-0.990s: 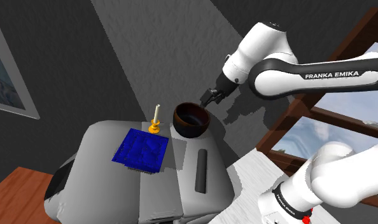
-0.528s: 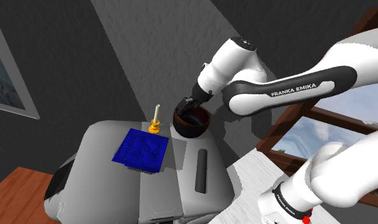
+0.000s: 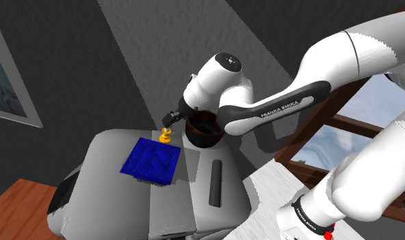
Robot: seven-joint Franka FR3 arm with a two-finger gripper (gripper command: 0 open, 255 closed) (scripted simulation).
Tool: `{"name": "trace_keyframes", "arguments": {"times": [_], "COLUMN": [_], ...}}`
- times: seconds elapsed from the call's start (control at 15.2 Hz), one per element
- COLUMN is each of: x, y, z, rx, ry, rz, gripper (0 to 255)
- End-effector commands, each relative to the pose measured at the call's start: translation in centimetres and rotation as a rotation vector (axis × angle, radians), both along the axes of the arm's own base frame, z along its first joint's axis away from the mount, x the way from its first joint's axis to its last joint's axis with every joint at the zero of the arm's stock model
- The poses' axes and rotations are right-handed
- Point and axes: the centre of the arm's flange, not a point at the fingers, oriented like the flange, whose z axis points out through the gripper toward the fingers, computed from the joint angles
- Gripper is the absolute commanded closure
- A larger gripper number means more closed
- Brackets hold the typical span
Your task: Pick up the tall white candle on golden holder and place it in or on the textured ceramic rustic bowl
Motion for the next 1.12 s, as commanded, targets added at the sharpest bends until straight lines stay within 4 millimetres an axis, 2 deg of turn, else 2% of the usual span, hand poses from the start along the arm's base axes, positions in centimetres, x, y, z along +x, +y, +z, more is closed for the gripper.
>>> {"name": "trace_keyframes", "arguments": {"times": [0.0,0.46,0.92,0.99,1.06], "x": [0.6,2.0,2.0,2.0,2.1], "y": [0.7,0.9,0.9,0.9,0.9], "z": [-1.2,-4.3,-4.3,-4.3,-4.3], "rx": [0.002,0.002,0.002,0.002,0.002], "ry": [-0.01,-0.01,-0.01,-0.01,-0.01], "rz": [0.008,0.008,0.008,0.008,0.008], "gripper": [0,0,0,255,255]}}
